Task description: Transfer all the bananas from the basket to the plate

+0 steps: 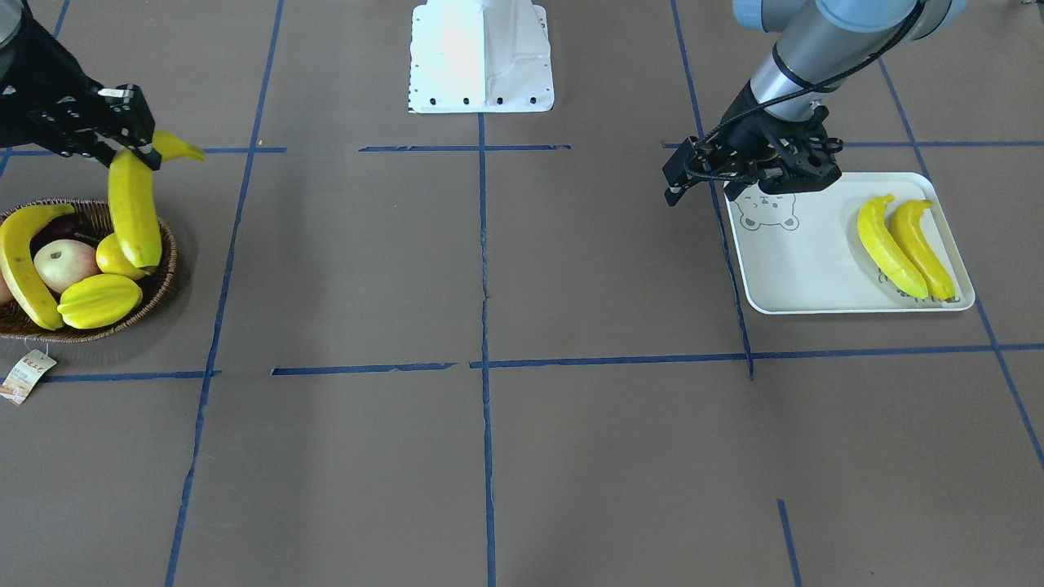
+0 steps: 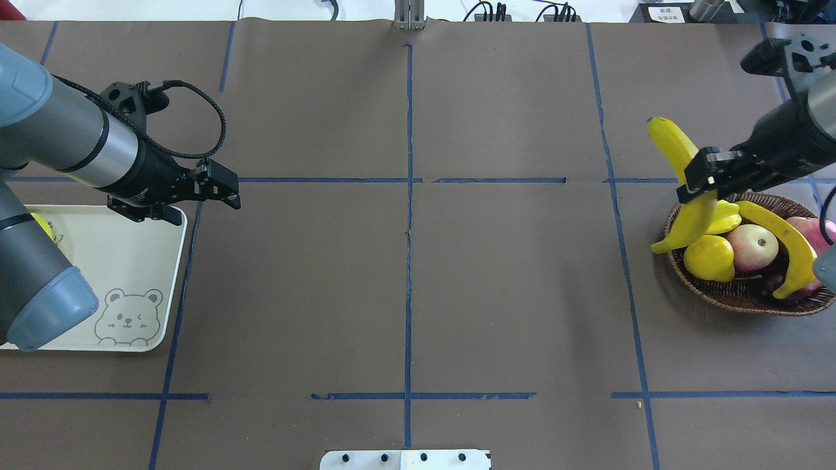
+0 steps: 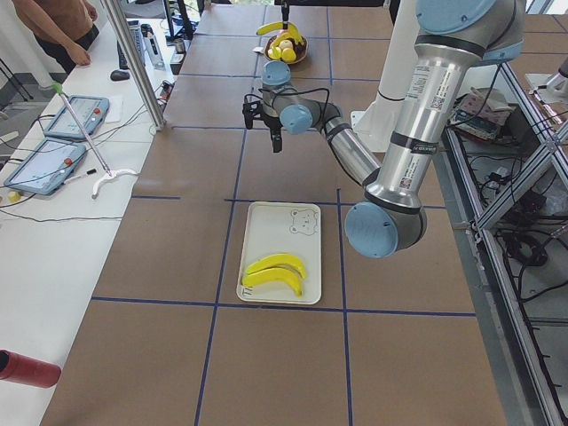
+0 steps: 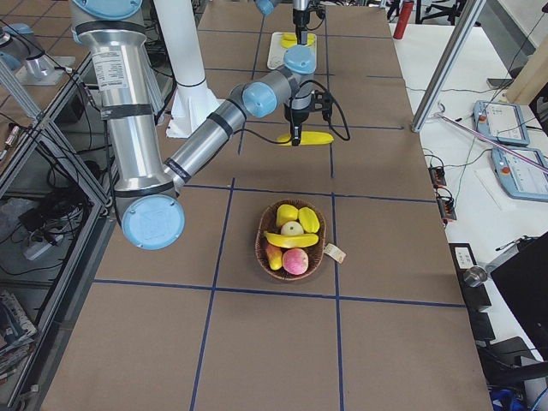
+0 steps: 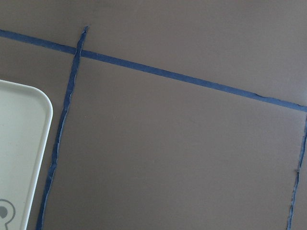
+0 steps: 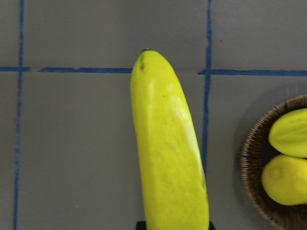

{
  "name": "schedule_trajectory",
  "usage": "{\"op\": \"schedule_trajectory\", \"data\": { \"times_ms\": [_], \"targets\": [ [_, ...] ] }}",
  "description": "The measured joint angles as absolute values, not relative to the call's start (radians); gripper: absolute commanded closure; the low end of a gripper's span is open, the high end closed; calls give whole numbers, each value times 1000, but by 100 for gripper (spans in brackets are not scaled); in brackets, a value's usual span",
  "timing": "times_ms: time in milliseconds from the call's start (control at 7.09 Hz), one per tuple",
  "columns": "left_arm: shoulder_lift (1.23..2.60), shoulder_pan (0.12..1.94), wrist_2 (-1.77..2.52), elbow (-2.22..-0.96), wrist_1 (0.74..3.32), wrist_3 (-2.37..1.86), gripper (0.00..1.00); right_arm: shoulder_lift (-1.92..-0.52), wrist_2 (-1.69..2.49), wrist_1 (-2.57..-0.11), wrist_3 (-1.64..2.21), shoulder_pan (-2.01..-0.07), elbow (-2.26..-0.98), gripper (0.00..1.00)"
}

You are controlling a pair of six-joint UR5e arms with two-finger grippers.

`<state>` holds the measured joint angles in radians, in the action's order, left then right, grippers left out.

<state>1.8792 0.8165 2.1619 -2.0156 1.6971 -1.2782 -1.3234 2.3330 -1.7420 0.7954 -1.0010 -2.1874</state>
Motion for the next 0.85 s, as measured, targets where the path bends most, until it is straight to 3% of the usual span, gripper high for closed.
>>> {"op": "schedule_trajectory", "data": {
  "times_ms": [282,846],
  "targets": [
    [1929,794,2162,-1988,1812,-1406,0,-1172,2189,-1646,1011,-819,-2151,99],
    [2004,739,2155,-1855,2278,-1770,0,-1092,1858,-1397,1270,-535,-2108,99]
  ]
}}
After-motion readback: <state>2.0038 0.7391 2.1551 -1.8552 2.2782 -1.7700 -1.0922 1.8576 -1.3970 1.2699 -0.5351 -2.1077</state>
